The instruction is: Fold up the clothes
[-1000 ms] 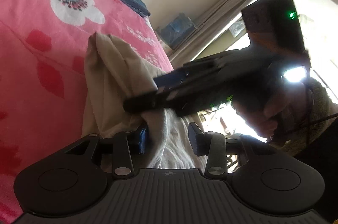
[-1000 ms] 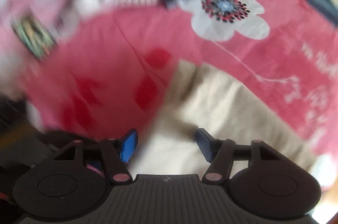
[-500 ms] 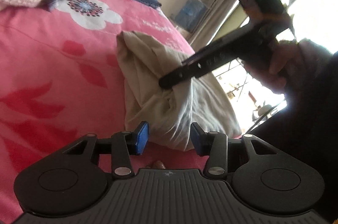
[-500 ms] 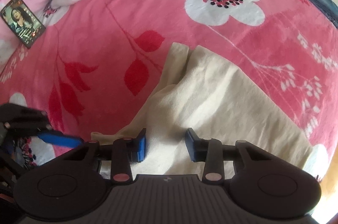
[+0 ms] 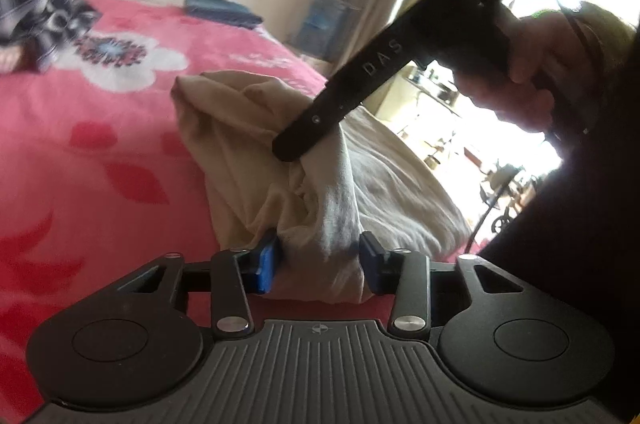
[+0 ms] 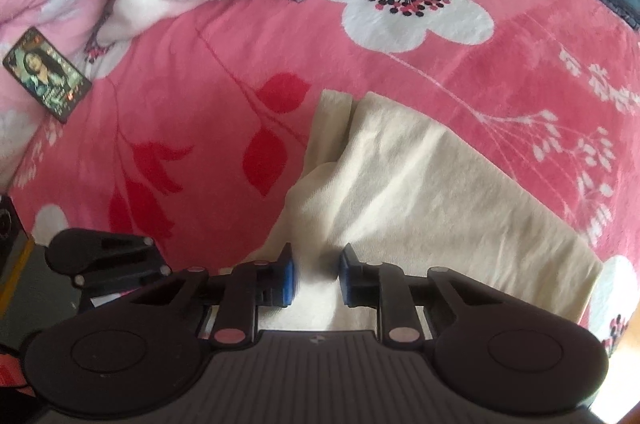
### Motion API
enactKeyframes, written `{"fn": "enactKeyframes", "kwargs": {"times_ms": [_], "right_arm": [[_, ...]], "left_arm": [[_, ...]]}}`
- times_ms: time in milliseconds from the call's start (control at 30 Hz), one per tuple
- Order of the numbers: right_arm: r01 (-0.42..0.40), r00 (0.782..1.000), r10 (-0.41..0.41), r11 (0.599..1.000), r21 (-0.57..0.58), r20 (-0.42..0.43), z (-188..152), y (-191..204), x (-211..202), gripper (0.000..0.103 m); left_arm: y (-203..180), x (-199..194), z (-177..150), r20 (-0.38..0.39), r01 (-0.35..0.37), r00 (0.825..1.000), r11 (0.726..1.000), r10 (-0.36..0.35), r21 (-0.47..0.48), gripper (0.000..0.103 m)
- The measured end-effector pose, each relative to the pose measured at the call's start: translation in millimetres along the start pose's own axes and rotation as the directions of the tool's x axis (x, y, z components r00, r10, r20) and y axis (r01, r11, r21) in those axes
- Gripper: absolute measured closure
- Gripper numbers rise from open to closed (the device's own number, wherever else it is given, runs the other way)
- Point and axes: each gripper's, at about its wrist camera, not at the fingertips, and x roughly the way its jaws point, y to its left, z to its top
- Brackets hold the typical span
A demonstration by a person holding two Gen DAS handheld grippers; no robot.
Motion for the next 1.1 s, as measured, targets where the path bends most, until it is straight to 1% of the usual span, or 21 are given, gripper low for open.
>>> {"fn": "enactKeyframes", "kwargs": {"times_ms": [67,100,167,267,300,333,400,433,467,567,600,667,733,767,800,833,867,900,933,1000,1100], "right_arm": [[-0.009,1.0,0.009,1.0,0.018,0.009,0.0,-2.3,-1.9,0.082],[-0.01,1.0,0.01,1.0,0.024,0.013,-0.1,-3.3,-3.2,0.083],[-0.012,1.0,0.011,0.999,0.037,0.02,-0.5,-5.2,-5.8,0.083],[-0.022,0.999,0.02,0.998,0.065,0.029,-1.7,-8.3,-6.8,0.083],[-0.027,0.999,0.024,0.997,0.074,0.032,-2.3,-9.0,-6.8,0.083],[-0.032,0.999,0.029,0.996,0.083,0.035,-2.7,-9.9,-6.8,0.083],[-0.048,0.998,0.045,0.993,0.107,0.035,-3.8,-13.4,-5.8,0.083],[-0.059,0.998,0.055,0.991,0.124,0.033,-4.4,-15.5,-5.1,0.083],[-0.067,0.998,0.063,0.988,0.139,0.032,-4.9,-17.3,-4.6,0.083],[-0.085,0.996,0.08,0.984,0.159,0.037,-4.8,-21.1,-8.8,0.08],[-0.089,0.995,0.083,0.985,0.145,0.049,-4.2,-21.0,-13.4,0.079],[-0.087,0.991,0.081,0.995,0.05,0.102,-1.4,-15.9,-28.5,0.078],[-0.073,0.983,0.09,0.991,-0.112,0.158,2.4,-4.6,-45.7,0.078],[-0.058,0.98,0.097,0.975,-0.216,0.175,4.6,3.8,-53.7,0.078],[-0.047,0.979,0.111,0.94,-0.337,0.172,5.6,13.4,-58.4,0.077],[-0.04,0.979,0.126,0.888,-0.459,0.158,5.9,23.3,-61.3,0.071],[-0.033,0.98,0.139,0.819,-0.573,0.142,6.1,33.2,-64.1,0.067],[-0.034,0.984,0.142,0.752,-0.658,0.111,4.1,41.3,-61.5,0.06],[-0.043,0.988,0.137,0.689,-0.723,0.071,0.7,48.4,-55.5,0.06],[-0.068,0.993,0.116,0.546,-0.835,-0.005,-6.1,62.5,-43.5,0.06],[-0.123,0.992,0.059,0.301,-0.946,-0.11,-16.3,83.8,-25.4,0.06]], "left_arm": [[11.3,-4.8,3.1,0.011,0.055,0.998,0.997,-0.055,-0.058,0.079],[14.7,-8.0,5.1,0.02,0.077,0.997,0.994,-0.075,-0.075,0.081],[17.7,-12.4,8.2,0.033,0.115,0.993,0.99,-0.113,-0.084,0.089],[21.1,-14.8,10.8,0.043,0.164,0.986,0.98,-0.16,-0.109,0.089],[23.2,-13.4,10.8,0.041,0.168,0.986,0.978,-0.165,-0.122,0.089],[23.7,-10.8,10.4,0.03,0.157,0.988,0.98,-0.154,-0.122,0.089],[20.1,-5.7,9.4,0.006,0.108,0.994,0.99,-0.107,-0.093,0.086],[16.9,-4.4,8.7,0.005,0.097,0.995,0.992,-0.097,-0.077,0.082],[13.3,-3.7,8.4,0.005,0.092,0.996,0.994,-0.092,-0.061,0.074],[2.8,-2.5,6.5,-0.004,0.067,0.998,0.998,-0.067,0.008,0.068],[0.4,-2.4,6.0,-0.008,0.058,0.998,0.998,-0.058,0.028,0.068],[-1.8,-2.5,5.2,-0.017,0.045,0.999,0.998,-0.044,0.054,0.067],[-4.2,-3.3,4.8,-0.021,0.032,0.999,0.996,-0.03,0.083,0.067],[-5.7,-3.7,4.9,-0.023,0.027,0.999,0.995,-0.025,0.099,0.067],[-7.4,-3.8,4.8,-0.024,0.021,1.0,0.993,-0.019,0.114,0.067],[-8.8,-3.8,4.4,-0.024,0.016,1.0,0.992,-0.013,0.128,0.067],[-9.7,-3.7,3.8,-0.025,0.012,1.0,0.99,-0.008,0.139,0.067],[-10.7,-3.6,3.2,-0.025,0.007,1.0,0.989,-0.003,0.149,0.067],[-11.4,-3.5,2.8,-0.025,0.003,1.0,0.987,0.001,0.158,0.067],[-11.4,-3.2,2.2,-0.024,-0.003,1.0,0.986,0.007,0.165,0.067],[-10.7,-2.2,2.0,-0.023,-0.013,1.0,0.986,0.017,0.168,0.067]]}}
